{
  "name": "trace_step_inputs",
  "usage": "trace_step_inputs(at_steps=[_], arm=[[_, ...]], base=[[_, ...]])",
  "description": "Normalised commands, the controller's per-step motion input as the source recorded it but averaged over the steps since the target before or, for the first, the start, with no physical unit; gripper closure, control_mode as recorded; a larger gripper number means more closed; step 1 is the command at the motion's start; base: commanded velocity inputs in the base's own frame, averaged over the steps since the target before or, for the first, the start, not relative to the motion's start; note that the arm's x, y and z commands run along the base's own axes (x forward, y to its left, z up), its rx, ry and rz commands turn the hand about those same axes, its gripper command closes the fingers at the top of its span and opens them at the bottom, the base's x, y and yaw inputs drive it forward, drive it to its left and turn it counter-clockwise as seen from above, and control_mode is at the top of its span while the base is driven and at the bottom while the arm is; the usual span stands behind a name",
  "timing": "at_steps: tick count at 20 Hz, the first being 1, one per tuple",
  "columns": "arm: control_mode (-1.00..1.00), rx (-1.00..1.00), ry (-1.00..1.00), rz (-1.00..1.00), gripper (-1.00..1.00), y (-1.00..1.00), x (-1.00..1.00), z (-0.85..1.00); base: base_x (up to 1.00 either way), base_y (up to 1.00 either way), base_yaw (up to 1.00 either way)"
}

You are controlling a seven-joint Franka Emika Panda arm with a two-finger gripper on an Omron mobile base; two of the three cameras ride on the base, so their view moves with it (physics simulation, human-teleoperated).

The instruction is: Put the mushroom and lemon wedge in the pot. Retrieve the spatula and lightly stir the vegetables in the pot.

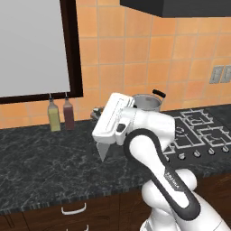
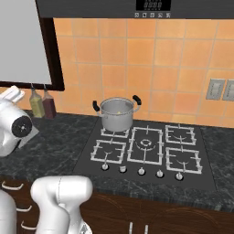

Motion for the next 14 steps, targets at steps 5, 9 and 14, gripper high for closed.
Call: trace_step_inputs(at_steps=[5, 9, 14], arm=[[-1.00, 0.09, 0.19, -0.14, 1.00, -0.54, 0.17, 0.41], [-1.00, 0.33, 0.13, 0.00, 1.00, -0.80, 0.20, 0.30], [-1.00, 0.45, 0.30, 0.00, 1.00, -0.67, 0.23, 0.50]], base=[[0.00, 0.00, 0.00], [0.00, 0.00, 0.00], [0.00, 0.00, 0.00]])
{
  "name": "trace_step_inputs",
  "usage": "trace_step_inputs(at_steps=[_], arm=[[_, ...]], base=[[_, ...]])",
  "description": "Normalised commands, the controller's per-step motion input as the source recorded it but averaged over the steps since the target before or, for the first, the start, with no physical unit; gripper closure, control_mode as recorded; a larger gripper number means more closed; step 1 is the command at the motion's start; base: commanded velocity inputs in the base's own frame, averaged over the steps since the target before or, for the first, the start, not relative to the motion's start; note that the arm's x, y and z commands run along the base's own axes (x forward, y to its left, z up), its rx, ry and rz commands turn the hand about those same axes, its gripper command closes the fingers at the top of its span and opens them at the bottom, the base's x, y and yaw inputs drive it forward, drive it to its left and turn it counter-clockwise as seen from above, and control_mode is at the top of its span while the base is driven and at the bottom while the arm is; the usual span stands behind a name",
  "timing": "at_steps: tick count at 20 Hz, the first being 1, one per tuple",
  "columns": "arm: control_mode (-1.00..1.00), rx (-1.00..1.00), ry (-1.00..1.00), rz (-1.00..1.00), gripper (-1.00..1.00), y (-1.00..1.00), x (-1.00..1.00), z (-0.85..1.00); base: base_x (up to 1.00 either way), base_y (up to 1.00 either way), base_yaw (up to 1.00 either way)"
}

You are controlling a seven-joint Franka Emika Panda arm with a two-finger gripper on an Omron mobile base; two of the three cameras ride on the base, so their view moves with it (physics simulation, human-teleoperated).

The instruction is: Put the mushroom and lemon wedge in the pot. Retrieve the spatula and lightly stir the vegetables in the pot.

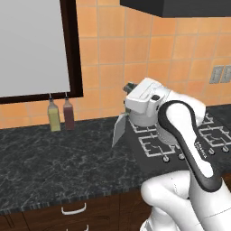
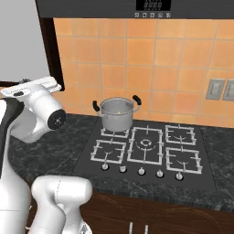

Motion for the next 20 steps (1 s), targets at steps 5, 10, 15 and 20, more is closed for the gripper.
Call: trace_step_inputs(at_steps=[5, 10, 15, 20], arm=[[-1.00, 0.19, 0.30, -0.05, 1.00, -0.55, 0.09, 0.68], [-1.00, 0.05, 0.17, -0.08, 1.00, -0.57, 0.00, 0.45], [-1.00, 0.03, 0.12, -0.09, 1.00, -0.60, 0.15, 0.48], [-1.00, 0.08, 0.12, -0.10, 1.00, -0.43, 0.20, 0.75]], base=[[0.00, 0.00, 0.00], [0.00, 0.00, 0.00], [0.00, 0.00, 0.00], [0.00, 0.00, 0.00]])
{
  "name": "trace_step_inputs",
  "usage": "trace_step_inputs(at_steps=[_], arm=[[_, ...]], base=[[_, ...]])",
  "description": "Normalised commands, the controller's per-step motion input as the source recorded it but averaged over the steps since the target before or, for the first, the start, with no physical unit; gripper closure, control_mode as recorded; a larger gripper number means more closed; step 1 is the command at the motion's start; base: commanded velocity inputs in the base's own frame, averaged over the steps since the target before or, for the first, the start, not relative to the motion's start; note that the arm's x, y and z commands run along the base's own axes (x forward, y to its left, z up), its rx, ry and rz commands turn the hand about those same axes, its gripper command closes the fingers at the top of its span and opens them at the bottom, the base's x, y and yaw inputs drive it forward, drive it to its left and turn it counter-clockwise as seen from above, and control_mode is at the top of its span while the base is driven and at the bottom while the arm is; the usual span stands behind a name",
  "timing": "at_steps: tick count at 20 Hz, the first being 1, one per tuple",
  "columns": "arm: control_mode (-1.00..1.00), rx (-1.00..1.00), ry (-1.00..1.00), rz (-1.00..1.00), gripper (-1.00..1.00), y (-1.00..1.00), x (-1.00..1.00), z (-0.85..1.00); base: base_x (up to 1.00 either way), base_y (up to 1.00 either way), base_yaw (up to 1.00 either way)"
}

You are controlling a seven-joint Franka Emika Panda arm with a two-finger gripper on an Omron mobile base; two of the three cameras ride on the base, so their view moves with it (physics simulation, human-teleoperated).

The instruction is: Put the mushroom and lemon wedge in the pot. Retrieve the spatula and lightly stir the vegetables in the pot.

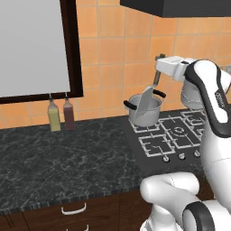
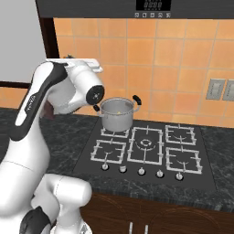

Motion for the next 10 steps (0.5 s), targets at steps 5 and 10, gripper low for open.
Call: trace_step_inputs(at_steps=[5, 10], arm=[[-1.00, 0.01, 0.05, -0.09, 1.00, -0.46, 0.55, 0.33], [-1.00, 0.00, 0.01, -0.06, 1.00, -0.43, 0.65, -0.01]], base=[[0.00, 0.00, 0.00], [0.00, 0.00, 0.00]])
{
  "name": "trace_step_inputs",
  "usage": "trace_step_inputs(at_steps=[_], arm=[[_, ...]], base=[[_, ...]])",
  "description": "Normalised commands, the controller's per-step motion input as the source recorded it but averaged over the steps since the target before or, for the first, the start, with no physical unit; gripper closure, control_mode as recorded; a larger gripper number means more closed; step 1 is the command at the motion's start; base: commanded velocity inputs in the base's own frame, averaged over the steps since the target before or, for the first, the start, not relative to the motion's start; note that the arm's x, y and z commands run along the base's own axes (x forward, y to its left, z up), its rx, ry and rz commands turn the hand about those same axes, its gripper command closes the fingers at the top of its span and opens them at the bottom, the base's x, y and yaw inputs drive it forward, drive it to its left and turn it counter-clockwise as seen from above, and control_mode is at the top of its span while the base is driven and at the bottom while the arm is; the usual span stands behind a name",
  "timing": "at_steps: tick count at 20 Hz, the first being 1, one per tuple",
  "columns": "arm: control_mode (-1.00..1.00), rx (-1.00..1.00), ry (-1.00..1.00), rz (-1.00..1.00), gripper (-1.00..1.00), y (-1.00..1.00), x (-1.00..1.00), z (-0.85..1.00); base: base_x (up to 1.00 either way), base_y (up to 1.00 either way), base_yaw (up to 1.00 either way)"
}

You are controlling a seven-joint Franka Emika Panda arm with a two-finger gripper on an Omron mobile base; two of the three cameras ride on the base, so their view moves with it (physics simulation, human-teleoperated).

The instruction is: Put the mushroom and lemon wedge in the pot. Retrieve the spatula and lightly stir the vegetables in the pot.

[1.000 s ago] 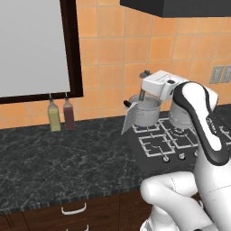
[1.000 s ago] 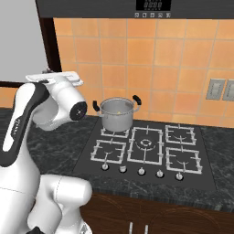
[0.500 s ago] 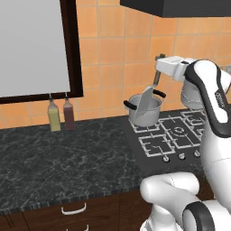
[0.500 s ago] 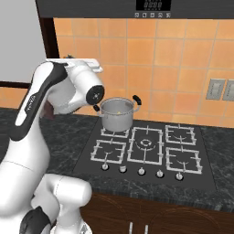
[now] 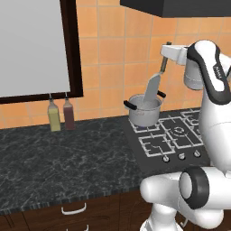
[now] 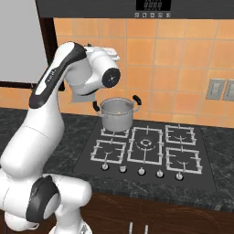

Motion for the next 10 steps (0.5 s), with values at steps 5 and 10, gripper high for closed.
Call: trace_step_inputs(at_steps=[5, 10], arm=[[-1.00, 0.00, 0.02, 0.00, 1.00, -0.27, 0.69, -0.16], [-1.00, 0.00, 0.01, 0.00, 1.00, -0.30, 0.60, -0.27]], base=[[0.00, 0.00, 0.00], [0.00, 0.00, 0.00]])
